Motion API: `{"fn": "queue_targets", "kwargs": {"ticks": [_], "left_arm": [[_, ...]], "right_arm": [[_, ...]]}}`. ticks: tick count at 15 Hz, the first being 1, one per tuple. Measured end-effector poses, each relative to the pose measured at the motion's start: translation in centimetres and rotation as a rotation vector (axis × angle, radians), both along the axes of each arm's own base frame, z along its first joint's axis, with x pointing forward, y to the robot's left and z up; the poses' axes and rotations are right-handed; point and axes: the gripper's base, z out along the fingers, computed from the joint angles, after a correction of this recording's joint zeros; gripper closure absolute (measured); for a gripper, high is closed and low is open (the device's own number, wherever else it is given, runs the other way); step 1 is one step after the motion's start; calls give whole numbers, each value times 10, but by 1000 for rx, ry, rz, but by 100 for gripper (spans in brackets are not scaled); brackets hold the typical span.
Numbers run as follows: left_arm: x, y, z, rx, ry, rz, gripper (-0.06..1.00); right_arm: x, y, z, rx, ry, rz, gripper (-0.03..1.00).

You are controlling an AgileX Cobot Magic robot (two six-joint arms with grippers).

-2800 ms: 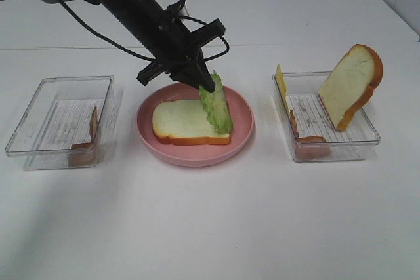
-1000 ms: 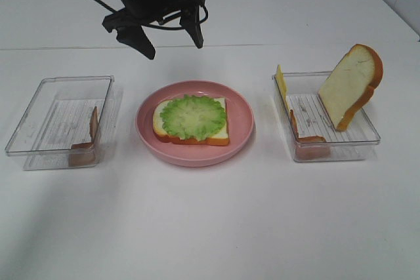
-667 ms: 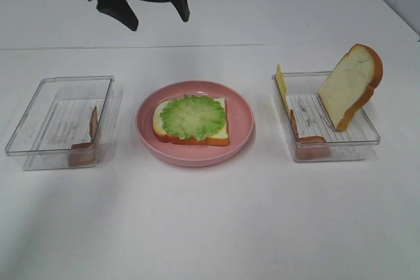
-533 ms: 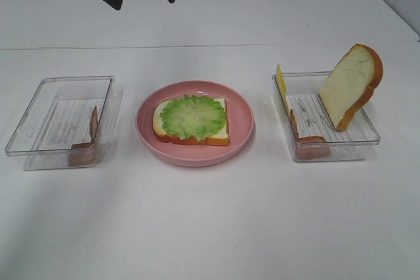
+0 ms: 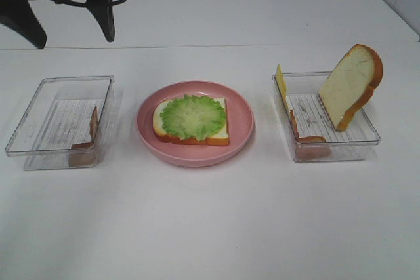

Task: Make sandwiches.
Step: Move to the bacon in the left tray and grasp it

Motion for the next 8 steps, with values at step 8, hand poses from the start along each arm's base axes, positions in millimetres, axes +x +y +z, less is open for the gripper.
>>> {"fn": "queue_targets", "kwargs": {"ticks": [8], "left_arm": [[6, 1, -91, 96, 182, 50, 15]], "right_arm": [[0, 0, 0, 0, 0, 0, -1]]}}
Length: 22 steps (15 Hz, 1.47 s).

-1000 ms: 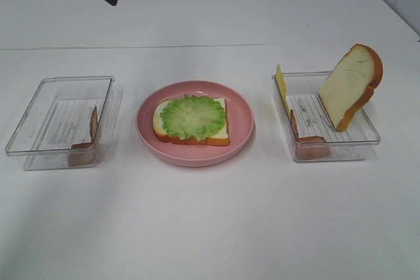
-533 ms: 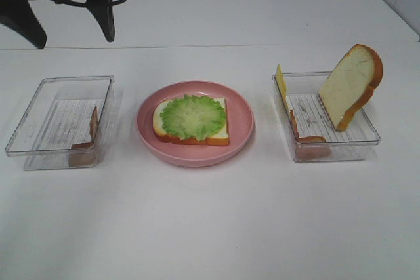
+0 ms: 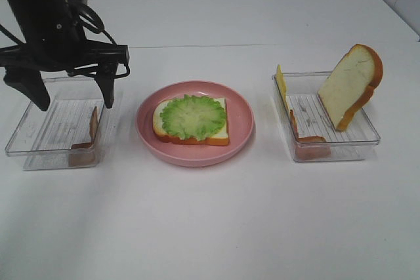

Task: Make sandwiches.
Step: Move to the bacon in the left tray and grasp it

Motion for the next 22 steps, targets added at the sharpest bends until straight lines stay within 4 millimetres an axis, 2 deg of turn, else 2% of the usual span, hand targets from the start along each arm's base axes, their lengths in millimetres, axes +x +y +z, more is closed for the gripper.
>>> {"fn": "queue_targets", "kwargs": {"ticks": [8, 12, 15, 22], "left_arm": [[14, -5, -50, 20, 62, 26, 18], [16, -6, -51, 16, 38, 24, 21], [16, -6, -51, 16, 38, 24, 34], [16, -6, -51, 17, 39, 24, 53]], "right_arm": [[0, 0, 0, 0, 0, 0, -1], [0, 0, 0, 0, 0, 0, -1], [0, 0, 0, 0, 0, 0, -1], [0, 0, 0, 0, 0, 0, -1]]}}
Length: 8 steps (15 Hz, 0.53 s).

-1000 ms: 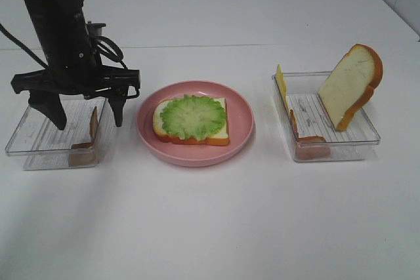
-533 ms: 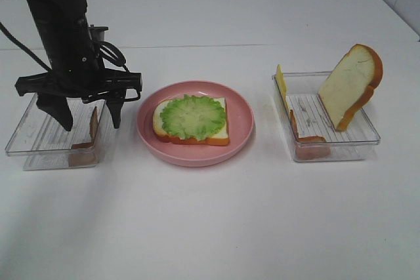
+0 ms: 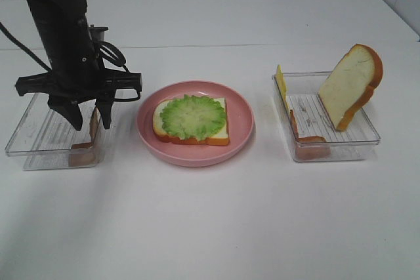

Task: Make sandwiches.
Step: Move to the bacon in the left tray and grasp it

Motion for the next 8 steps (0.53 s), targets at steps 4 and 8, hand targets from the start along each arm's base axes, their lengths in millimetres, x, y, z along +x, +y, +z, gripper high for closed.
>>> {"fn": "queue_targets", "kwargs": {"ticks": [4, 8], "left_arm": [[0, 0, 0, 2, -2, -1, 67], [1, 0, 0, 2, -7, -2, 69]], "right_arm": [[0, 0, 0, 0, 0, 0, -1], [0, 0, 0, 0, 0, 0, -1]]}}
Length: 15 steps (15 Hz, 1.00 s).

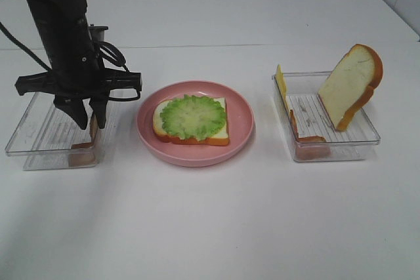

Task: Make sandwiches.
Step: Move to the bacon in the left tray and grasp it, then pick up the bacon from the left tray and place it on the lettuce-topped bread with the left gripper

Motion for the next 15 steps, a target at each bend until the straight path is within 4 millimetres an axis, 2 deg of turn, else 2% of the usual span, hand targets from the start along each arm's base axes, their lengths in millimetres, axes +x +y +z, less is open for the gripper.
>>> {"fn": "queue_targets", "kwargs": {"ticks": [2, 3, 4, 10, 15], "left_arm": [[0, 0, 0, 0, 0, 0, 77], [0, 0, 0, 5, -2, -7, 91], [0, 0, 0, 6, -2, -17, 94], [0, 1, 1, 6, -3, -28, 94], [-2, 1, 40, 3, -15, -53, 94]], "right_arm": [[0, 0, 0, 0, 0, 0, -1], [0, 0, 0, 0, 0, 0, -1], [0, 0, 0, 0, 0, 0, -1], [0, 0, 0, 0, 0, 0, -1], [0, 0, 0, 0, 0, 0, -1]]}}
